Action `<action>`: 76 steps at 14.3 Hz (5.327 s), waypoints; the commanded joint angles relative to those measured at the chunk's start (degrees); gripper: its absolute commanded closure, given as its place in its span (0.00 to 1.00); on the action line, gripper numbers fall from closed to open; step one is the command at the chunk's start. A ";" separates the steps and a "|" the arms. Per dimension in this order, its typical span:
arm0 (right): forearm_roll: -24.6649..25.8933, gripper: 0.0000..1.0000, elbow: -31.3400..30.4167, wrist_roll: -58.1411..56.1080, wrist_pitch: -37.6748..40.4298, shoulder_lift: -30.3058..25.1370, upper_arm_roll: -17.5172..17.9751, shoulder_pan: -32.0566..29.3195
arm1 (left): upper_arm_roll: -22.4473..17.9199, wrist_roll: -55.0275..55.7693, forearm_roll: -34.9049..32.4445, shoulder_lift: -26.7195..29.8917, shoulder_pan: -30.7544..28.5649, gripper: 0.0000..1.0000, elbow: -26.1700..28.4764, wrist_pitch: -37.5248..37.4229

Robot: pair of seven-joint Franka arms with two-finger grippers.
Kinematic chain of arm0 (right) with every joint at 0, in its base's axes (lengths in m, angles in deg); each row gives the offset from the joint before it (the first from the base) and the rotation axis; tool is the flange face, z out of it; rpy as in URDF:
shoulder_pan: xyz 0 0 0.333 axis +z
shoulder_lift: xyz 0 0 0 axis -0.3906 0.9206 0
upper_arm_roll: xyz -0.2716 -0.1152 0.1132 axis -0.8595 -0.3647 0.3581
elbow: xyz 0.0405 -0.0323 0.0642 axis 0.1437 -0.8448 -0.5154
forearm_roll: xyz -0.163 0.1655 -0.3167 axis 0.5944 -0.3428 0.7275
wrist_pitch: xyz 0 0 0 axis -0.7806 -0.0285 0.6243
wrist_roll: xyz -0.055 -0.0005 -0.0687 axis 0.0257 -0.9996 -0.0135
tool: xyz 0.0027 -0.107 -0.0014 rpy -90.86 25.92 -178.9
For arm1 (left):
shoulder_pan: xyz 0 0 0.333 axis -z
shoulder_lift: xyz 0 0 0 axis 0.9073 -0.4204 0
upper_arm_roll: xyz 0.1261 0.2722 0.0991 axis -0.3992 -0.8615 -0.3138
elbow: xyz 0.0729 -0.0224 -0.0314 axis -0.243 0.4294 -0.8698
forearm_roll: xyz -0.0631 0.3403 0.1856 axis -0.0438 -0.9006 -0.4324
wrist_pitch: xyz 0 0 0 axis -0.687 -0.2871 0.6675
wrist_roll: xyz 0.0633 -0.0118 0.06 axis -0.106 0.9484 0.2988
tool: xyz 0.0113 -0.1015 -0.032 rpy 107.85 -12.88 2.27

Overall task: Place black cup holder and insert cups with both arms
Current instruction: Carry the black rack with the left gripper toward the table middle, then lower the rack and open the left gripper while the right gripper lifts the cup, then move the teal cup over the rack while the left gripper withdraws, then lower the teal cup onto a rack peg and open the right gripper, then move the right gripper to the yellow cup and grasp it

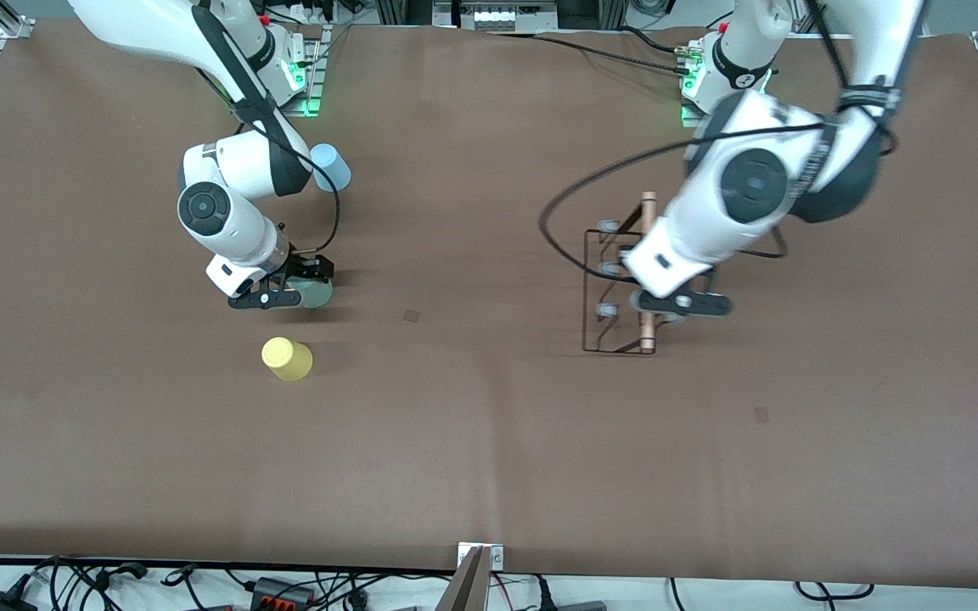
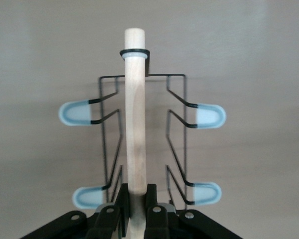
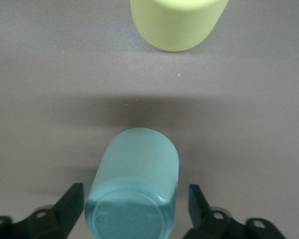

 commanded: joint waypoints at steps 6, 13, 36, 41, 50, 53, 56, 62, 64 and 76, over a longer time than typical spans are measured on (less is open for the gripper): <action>-0.15 0.85 1.44 -2.52 1.15 -3.93 -0.25 -0.38 | -0.62 10.65 -4.77 -7.35 11.44 0.98 -2.67 10.82; 0.20 0.84 15.66 -7.10 20.02 -7.10 -0.69 -3.46 | -0.62 19.11 -8.76 -11.13 16.29 0.91 -4.87 12.50; 2.55 0.83 24.65 66.88 14.97 -0.79 11.35 23.68 | -1.06 -10.85 -8.05 3.46 -15.15 0.00 -14.71 -22.57; 5.21 0.83 24.56 68.84 13.28 2.20 11.35 24.14 | -0.53 -14.99 -5.69 7.05 -22.11 0.00 -12.36 -22.31; 6.18 0.00 26.22 64.72 13.18 4.15 11.09 23.70 | -1.14 -18.94 -1.55 22.27 -25.46 0.00 9.03 -9.65; 6.27 0.00 25.62 49.22 20.81 -0.76 11.09 16.52 | -1.32 -18.42 -1.55 20.95 -25.54 0.00 6.56 -12.28; 6.18 0.00 25.18 24.19 28.39 -2.97 11.00 3.70 | -1.14 -18.76 -1.64 20.86 -25.72 0.00 5.68 -12.37; 6.18 0.00 24.74 -12.70 20.95 1.23 6.18 -10.40 | -0.53 -19.03 -1.72 20.77 -25.46 0.00 3.83 -13.34; 6.00 0.00 24.30 -13.52 14.46 4.48 5.99 -11.46 | -0.53 -20.69 -1.81 20.77 -25.28 0.00 3.14 -13.34; 5.30 0.00 21.05 -12.55 -0.16 13.28 5.90 -11.02 | -0.53 -20.53 -1.90 20.24 -25.19 0.00 2.34 -13.43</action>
